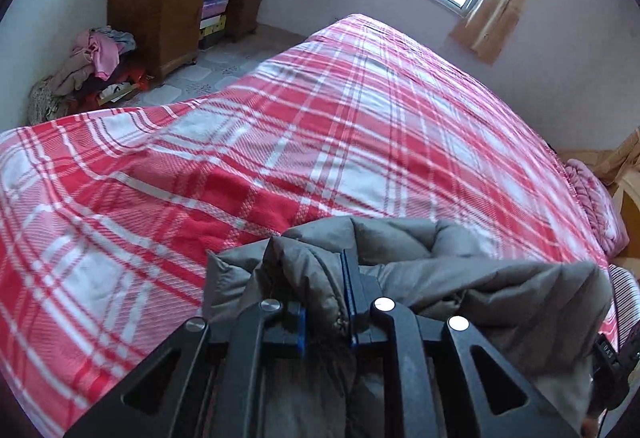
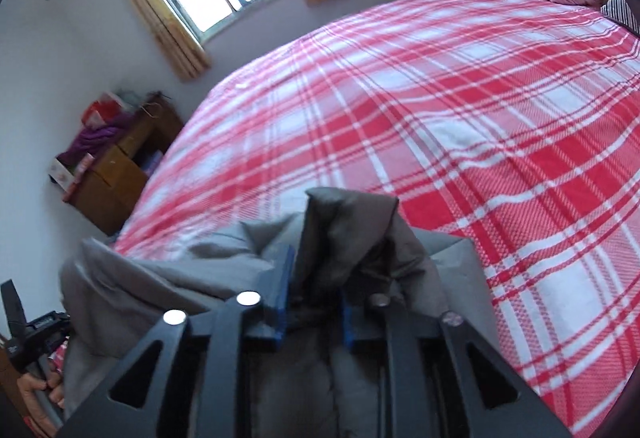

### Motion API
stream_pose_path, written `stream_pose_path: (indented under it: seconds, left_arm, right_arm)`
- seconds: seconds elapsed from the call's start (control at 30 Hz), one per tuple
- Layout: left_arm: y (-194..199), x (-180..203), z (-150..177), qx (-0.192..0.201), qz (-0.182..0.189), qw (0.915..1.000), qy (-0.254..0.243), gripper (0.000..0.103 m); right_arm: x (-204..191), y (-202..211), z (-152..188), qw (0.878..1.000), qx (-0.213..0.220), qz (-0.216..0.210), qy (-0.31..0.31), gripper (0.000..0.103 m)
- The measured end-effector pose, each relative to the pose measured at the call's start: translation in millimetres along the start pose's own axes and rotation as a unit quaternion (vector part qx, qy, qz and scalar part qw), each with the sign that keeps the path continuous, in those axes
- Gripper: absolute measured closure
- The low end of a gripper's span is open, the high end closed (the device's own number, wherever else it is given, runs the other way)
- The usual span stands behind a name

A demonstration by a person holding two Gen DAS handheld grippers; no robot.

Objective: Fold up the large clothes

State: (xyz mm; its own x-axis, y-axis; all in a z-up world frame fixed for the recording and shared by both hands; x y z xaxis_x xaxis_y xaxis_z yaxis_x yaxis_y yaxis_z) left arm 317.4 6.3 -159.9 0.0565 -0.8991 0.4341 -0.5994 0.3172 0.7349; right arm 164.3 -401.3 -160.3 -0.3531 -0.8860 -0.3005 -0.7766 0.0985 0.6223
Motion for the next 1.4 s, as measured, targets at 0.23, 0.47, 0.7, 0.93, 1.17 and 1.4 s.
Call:
stream_pose_path:
  seconds: [0.23, 0.47, 0.7, 0.93, 1.17, 1.4]
  left_arm:
    - [-10.8, -18.0, 2.7, -0.034, 0.114, 0.9874, 0.104, 0.086]
    - [69.3, -62.2, -47.7, -0.011, 0.195, 0.9562, 0.218, 0.026]
    - [138.2, -18.9, -41.5, 0.045, 0.111, 0.9917, 0.046, 0.020]
    - [119.2, 95.7, 57.1, 0.035, 0.105, 0.9853, -0.130, 0.020]
    - [66.1, 142.8, 73.1, 0.059, 0.045, 0.9777, -0.197, 0.020]
    - [-3.1, 98.5, 57.4, 0.010, -0.018, 0.9852, -0.170, 0.020]
  right_arm:
    - [6.2, -19.5, 7.9, 0.999, 0.007, -0.028, -0.017, 0.071]
    - [8.4, -16.1, 10.6, 0.997, 0.003, -0.063, -0.045, 0.064]
    - [-7.5, 9.7, -14.5, 0.993, -0.021, -0.091, -0.071, 0.017]
    - [-77.9, 99.8, -44.3, 0.988, 0.056, 0.002, 0.142, 0.077]
    - [-165.9, 34.7, -10.5, 0.966, 0.002, -0.026, 0.256, 0.080]
    - [-154.5, -51.8, 12.3, 0.962, -0.062, -0.020, 0.264, 0.080]
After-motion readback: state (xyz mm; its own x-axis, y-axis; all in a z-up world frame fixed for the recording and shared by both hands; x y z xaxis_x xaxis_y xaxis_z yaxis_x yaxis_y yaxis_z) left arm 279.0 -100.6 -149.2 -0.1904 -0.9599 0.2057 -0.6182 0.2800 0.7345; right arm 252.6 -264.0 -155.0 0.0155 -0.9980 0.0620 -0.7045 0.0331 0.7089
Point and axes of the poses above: each gripper's, at about its wrist camera, not at the fingertips, and y roughly against the way its jaws point, x to its right, z to its underside, the point moved 10 cm from there along -y, roughly the way its jaws point, and after that the axes turned 11 degrees about y, right-handed, at the moved point
